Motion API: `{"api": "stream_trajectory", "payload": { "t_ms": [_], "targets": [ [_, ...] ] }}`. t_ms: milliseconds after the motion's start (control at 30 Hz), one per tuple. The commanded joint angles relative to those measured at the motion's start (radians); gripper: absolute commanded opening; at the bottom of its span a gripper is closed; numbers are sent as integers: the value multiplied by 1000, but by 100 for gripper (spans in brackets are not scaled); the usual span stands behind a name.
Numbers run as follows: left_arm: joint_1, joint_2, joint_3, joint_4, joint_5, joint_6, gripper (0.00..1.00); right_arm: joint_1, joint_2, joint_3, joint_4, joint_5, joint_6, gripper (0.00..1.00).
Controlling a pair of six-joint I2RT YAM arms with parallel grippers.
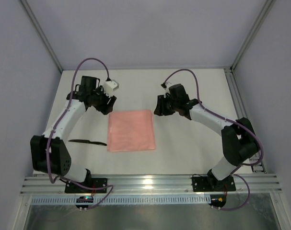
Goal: Fold the napkin into a case and place the utensils inside
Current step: Smooth out the lower triangle-folded napkin at the center of the board, then pick up the lower triangle-folded napkin from the center of the board.
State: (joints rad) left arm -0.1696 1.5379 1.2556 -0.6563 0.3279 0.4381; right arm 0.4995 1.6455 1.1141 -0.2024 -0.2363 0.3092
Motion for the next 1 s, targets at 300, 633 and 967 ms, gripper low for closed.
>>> {"api": "stream_trajectory", "payload": {
  "t_ms": [300,633,967],
  "targets": [
    [-520,-315,-498,-187,-303,504,74,88,-101,-180,127,-132,120,43],
    [-579,-205,-544,-97,-380,591,75,137,-93,-201,138,-133,119,43],
    [-579,-101,-559,-89,-426,625,71,139,-110,-217,150,-147,116,43]
  ]
}}
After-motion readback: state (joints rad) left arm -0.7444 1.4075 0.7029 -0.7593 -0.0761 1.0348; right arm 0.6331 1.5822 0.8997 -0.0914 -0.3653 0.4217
